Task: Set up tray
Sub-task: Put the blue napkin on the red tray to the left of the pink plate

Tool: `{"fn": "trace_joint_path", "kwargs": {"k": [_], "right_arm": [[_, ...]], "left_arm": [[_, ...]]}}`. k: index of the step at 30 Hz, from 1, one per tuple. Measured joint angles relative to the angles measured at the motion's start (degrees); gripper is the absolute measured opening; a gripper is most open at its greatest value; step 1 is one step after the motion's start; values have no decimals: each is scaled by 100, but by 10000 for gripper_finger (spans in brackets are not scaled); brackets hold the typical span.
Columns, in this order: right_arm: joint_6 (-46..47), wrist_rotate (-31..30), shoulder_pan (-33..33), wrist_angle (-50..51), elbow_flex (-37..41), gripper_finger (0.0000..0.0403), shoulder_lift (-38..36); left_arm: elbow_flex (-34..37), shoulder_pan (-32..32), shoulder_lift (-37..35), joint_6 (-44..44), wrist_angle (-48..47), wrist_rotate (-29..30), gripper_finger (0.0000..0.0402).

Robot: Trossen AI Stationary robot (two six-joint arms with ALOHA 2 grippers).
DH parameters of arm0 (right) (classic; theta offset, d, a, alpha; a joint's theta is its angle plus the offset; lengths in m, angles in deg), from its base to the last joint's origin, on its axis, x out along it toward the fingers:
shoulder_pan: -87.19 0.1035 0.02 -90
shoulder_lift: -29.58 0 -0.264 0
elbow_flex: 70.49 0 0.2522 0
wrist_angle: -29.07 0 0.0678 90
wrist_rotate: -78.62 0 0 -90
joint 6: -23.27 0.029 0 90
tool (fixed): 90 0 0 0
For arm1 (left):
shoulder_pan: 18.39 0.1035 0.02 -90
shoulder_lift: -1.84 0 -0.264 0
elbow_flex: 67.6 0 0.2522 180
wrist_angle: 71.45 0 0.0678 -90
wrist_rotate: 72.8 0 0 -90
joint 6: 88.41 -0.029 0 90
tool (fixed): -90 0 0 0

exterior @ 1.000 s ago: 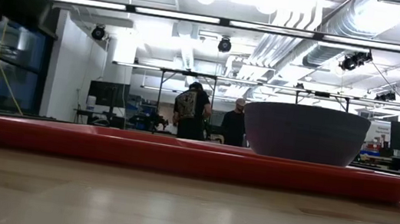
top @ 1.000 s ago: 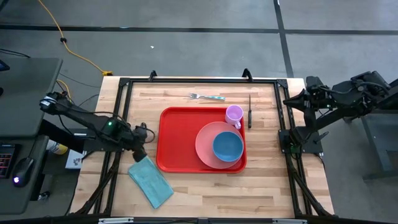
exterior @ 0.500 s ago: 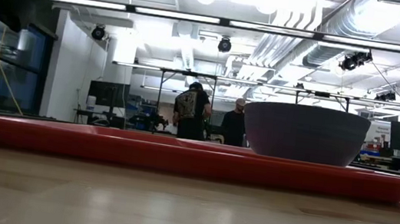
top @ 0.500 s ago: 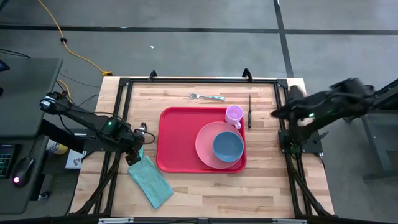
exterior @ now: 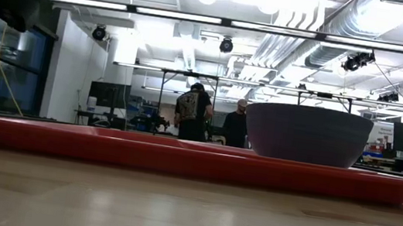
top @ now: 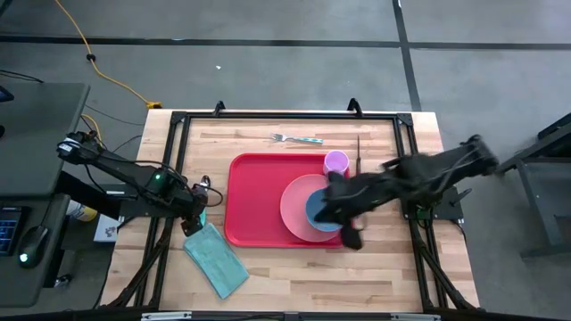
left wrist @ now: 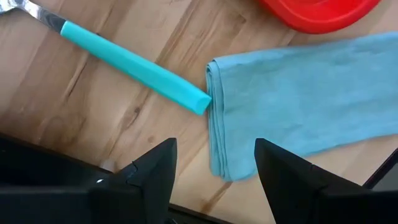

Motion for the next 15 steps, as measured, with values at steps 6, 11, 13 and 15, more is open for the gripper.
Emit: {"fn": "trace_joint_path", "kwargs": {"k": [6, 11, 13, 15], "right_arm": [[278, 751, -62, -1473, -1, 0, 1079], [453, 930, -26, -2022, 4, 0, 1795], [567, 918, 11, -2115, 3, 0, 2073], [635, 914, 61, -2295, 5, 0, 2371]], "left_arm": [[0, 0, 0, -164, -14, 37, 250], [0, 0, 0, -296, -15, 130, 250], [0, 0, 0, -296, -14, 150, 250], [0, 0, 0, -296, -15, 156, 250]]}}
